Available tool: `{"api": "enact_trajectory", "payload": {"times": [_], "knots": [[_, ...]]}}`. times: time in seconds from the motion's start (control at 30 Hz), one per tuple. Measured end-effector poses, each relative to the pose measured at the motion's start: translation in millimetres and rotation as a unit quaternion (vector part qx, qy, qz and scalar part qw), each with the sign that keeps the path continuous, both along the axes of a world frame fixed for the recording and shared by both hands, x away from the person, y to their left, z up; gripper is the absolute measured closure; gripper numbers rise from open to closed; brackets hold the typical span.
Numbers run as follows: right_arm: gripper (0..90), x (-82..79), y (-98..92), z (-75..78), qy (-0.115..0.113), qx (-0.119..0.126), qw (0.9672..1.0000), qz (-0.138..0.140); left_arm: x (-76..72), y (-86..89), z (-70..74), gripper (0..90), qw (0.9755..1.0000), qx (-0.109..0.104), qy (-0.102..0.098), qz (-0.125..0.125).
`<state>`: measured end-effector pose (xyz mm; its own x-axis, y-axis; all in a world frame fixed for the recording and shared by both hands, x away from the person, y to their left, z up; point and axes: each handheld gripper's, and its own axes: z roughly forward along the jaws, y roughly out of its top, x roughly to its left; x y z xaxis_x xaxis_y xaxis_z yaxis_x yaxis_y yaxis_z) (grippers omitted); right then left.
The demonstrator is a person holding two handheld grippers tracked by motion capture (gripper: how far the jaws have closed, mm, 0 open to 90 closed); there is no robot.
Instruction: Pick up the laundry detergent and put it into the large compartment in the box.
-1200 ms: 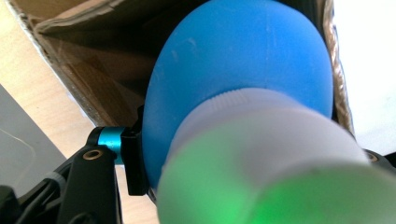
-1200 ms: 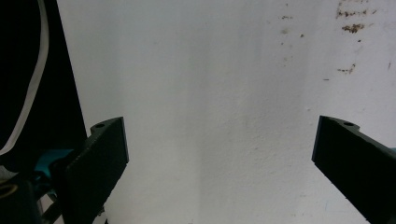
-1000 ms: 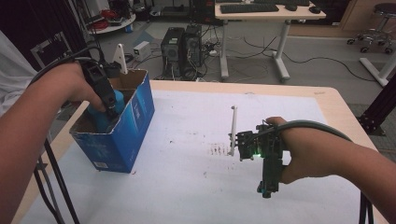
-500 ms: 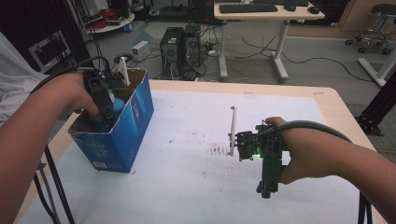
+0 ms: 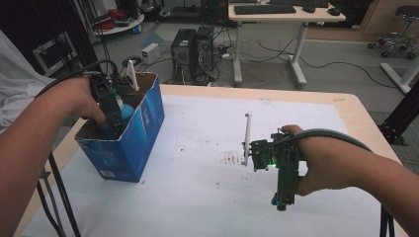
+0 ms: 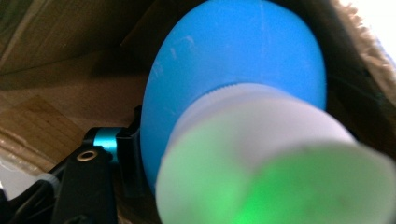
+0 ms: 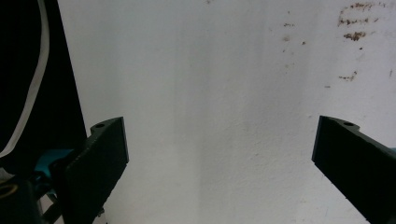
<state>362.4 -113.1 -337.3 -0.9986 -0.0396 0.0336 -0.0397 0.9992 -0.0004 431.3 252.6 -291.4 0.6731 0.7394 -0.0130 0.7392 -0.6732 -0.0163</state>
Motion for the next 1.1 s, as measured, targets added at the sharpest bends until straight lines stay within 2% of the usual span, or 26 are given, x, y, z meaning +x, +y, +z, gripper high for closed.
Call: {"api": "enact_trajectory", "payload": {"times": [0.2,0.3,0.47,0.5,0.57,0.63,0.67,0.73,0.83,0.9,1.1], "knots": [[2.7,0.3,-1.0,0.1,0.001,0.000,1.0000,-0.003,-1.4,-1.0,4.9,31.1,1.0000,-0.002,0.002,-0.002],[2.7,0.8,-0.6,-0.2,0.002,0.002,1.0000,0.001,-2.6,-1.7,12.9,30.6,1.0000,0.001,0.004,-0.003],[2.7,1.0,0.4,0.0,0.003,0.005,1.0000,0.002,-2.1,1.1,23.6,28.7,0.9999,0.007,-0.009,-0.003],[2.7,0.8,0.6,0.1,0.002,0.004,1.0000,0.001,-3.5,1.6,29.4,27.8,0.9998,0.003,-0.018,-0.004],[2.7,1.0,0.6,0.1,0.002,0.004,1.0000,0.001,-4.7,2.3,35.4,26.1,0.9997,-0.001,-0.023,-0.009],[2.7,1.2,0.5,0.2,0.002,0.005,1.0000,0.000,-6.0,3.1,41.0,25.4,0.9996,-0.001,-0.022,-0.015],[2.7,1.3,0.5,0.2,0.001,0.004,1.0000,0.000,-6.9,2.9,42.3,22.3,0.9996,-0.002,-0.025,-0.013],[2.7,1.2,0.5,0.1,0.002,0.004,1.0000,0.000,-6.9,2.9,42.3,21.8,0.9996,-0.002,-0.025,-0.013],[2.7,0.6,0.4,0.9,0.002,0.002,1.0000,0.000,-9.3,5.5,52.9,21.7,0.9995,-0.001,-0.026,-0.019],[2.7,1.1,0.3,1.2,0.001,0.003,1.0000,0.001,-10.7,5.9,57.1,19.5,0.9992,0.001,-0.036,-0.016],[2.7,1.3,-0.1,3.4,0.003,0.004,1.0000,-0.001,-14.2,4.6,69.1,17.0,0.9991,-0.003,-0.035,-0.023]]}}
